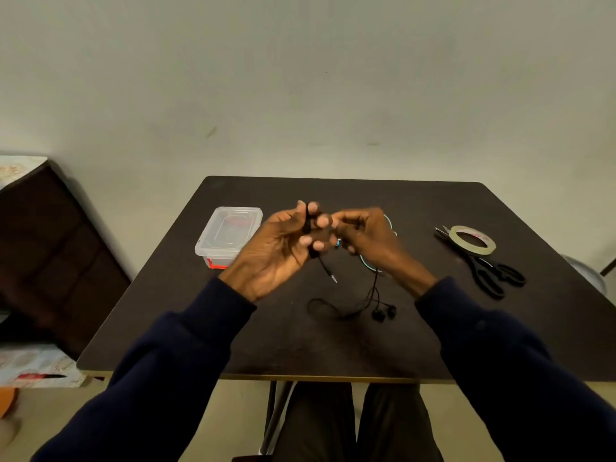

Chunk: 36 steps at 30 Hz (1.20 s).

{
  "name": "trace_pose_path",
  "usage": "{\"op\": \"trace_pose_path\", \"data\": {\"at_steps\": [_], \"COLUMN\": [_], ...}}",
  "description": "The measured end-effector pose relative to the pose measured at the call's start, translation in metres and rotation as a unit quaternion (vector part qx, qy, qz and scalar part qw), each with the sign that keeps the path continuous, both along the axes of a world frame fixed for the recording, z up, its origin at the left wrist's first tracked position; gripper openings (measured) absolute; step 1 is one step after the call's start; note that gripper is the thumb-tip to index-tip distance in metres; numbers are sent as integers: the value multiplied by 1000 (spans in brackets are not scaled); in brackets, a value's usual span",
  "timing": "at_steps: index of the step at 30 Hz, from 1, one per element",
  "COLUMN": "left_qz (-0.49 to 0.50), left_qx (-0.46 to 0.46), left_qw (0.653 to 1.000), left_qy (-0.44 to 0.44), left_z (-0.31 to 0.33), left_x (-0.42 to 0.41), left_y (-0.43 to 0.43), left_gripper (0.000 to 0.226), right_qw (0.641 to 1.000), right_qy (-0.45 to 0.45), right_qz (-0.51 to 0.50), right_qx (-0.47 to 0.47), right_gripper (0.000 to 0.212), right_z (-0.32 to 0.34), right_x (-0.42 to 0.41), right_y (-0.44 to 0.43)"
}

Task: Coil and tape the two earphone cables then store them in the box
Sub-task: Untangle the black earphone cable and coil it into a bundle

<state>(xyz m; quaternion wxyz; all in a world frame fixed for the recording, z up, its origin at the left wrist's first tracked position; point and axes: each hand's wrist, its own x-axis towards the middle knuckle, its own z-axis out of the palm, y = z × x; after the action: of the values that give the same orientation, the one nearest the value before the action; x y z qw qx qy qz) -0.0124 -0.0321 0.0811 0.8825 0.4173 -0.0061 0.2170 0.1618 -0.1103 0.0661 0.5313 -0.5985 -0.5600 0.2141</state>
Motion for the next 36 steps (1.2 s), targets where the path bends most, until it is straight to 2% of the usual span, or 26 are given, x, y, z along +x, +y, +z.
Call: {"op": "trace_pose_path", "data": {"at_steps": [4, 7, 10, 13, 15, 19, 21, 24, 28, 31, 34, 36], "left_qz": [40, 91, 200, 274, 267, 200, 175, 119, 46, -4, -46, -63], "left_qx": [-14, 1, 96, 279, 370, 403, 370, 298, 216, 112, -6, -51], "left_qw": [996, 991, 975, 914, 877, 868, 884, 920, 958, 984, 994, 994], "left_qy": [-78, -94, -19, 103, 152, 211, 227, 226, 184, 136, 97, 72], "left_z": [10, 10, 4, -6, -12, -14, -13, -7, 2, 11, 18, 20], "left_x": [7, 15, 21, 24, 23, 21, 23, 22, 13, 4, -1, -1], "left_y": [11, 21, 27, 25, 21, 11, 7, 7, 12, 16, 17, 15], "left_gripper": [23, 26, 32, 31, 31, 36, 43, 49, 36, 28, 24, 25], "right_qw": [996, 991, 985, 975, 966, 950, 953, 977, 994, 997, 997, 996], "right_qy": [45, -5, -84, -189, -243, -313, -301, -212, -109, -59, -20, 4], "right_qz": [65, 112, 118, 89, 72, 4, -20, -17, 32, 56, 72, 79], "right_qx": [-52, -72, -93, -71, -43, 10, 26, 21, -7, -19, -28, -29], "right_gripper": [21, 24, 21, 18, 15, 9, 8, 4, 12, 19, 21, 21], "right_z": [-17, -16, -10, 3, 16, 38, 42, 40, 32, 23, 12, 7], "right_x": [-20, -28, -28, -18, -9, 6, 12, 18, 19, 19, 19, 16], "right_y": [-8, -17, -26, -30, -30, -22, -15, -10, -10, -12, -15, -14]}}
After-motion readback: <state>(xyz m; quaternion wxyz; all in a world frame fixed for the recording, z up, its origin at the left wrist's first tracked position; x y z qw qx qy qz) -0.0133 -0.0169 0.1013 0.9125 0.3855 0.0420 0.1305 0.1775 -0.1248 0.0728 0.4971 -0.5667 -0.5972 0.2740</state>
